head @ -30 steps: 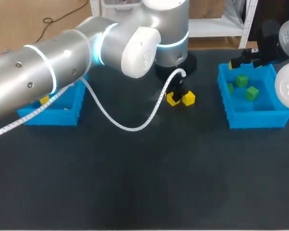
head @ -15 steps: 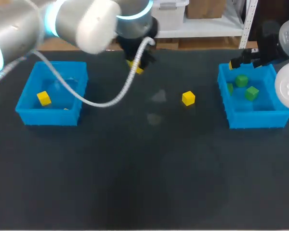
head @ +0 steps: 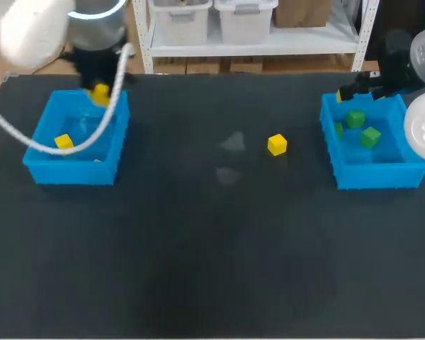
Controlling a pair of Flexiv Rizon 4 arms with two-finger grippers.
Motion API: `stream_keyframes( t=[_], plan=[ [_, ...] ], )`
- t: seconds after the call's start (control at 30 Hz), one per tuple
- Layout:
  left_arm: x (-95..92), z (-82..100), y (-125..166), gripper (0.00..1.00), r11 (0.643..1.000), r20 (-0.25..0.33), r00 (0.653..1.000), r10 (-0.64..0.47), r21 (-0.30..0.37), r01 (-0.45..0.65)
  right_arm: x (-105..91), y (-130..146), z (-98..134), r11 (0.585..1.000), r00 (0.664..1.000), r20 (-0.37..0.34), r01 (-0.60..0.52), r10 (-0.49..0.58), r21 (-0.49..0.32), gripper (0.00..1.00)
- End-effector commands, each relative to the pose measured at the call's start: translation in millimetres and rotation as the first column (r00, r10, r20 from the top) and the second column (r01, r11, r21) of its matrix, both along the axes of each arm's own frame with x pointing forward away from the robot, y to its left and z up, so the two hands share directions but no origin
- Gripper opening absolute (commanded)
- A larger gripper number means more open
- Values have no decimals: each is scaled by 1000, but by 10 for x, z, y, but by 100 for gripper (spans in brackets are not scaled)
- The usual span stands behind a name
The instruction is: Put the green cubes in the right bin and the yellow cubes in the left bin.
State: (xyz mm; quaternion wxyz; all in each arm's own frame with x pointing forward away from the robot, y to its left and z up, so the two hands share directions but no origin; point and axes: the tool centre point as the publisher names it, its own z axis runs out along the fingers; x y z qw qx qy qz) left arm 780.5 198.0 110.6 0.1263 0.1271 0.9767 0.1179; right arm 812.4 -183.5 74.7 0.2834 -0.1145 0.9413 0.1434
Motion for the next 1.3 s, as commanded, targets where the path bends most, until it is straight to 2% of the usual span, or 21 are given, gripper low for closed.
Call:
stream_keyframes(
  t=[0.03, 0.13, 0.2, 0.27, 0.33, 0.4, 0.47, 0.57, 0.63, 0.83, 0.93, 1.13, 1.3],
  plan=[
    [-482, -150, 281, 100, 992, 111, 991, -73, 106, 61, -13, -1, 5, 1000, 1000, 2, 2, -2, -2, 100],
    [-481, -162, 285, 100, 994, 112, 992, -64, 94, 53, -13, -1, 5, 1000, 1000, 2, 2, -2, -2, 100],
    [-438, -111, 171, 100, 993, 119, 989, -87, 86, 77, -13, -1, 5, 1000, 1000, 2, 2, -2, -2, 100],
    [-378, -37, -64, 100, 991, 120, 984, -133, 2, 134, -13, -1, 5, 1000, 1000, 2, 2, -2, -2, 100],
    [-316, 48, -417, 100, 973, 126, 970, -208, -75, 219, -13, -1, 5, 1000, 1000, 2, 2, -2, -2, 100],
    [-279, 112, -754, 100, 943, 133, 950, -283, -141, 301, -13, -1, 5, 1000, 1000, 2, 2, -2, -2, 100],
    [-260, 170, -1224, 100, 886, 143, 911, -386, -218, 409, -13, -1, 5, 1000, 1000, 2, 2, -2, -2, 100],
    [-243, 152, -1752, 100, 808, 142, 849, -508, -262, 527, -13, -1, 5, 1000, 1000, 2, 2, -2, -2, 100],
    [-229, 102, -2056, 100, 768, 130, 812, -569, -267, 581, -13, -1, 5, 1000, 1000, 2, 2, -2, -2, 100],
    [-83, -98, -2722, 100, 703, 91, 745, -661, -272, 657, -13, -1, 5, 1000, 1000, 2, 2, -2, -2, 100],
    [-12, -239, -2959, 100, 686, 54, 722, -689, -272, 675, -13, -1, 5, 1000, 1000, 2, 2, -2, -2, 100],
    [97, -511, -3234, 100, 677, -25, 698, -716, -268, 685, -13, -1, 5, 1000, 1000, 2, 2, -2, -2, 100],
    [146, -643, -3411, 100, 672, -62, 681, -730, -251, 697, -13, -1, 5, 1000, 1000, 2, 2, -2, -2, 100]
  ],
)
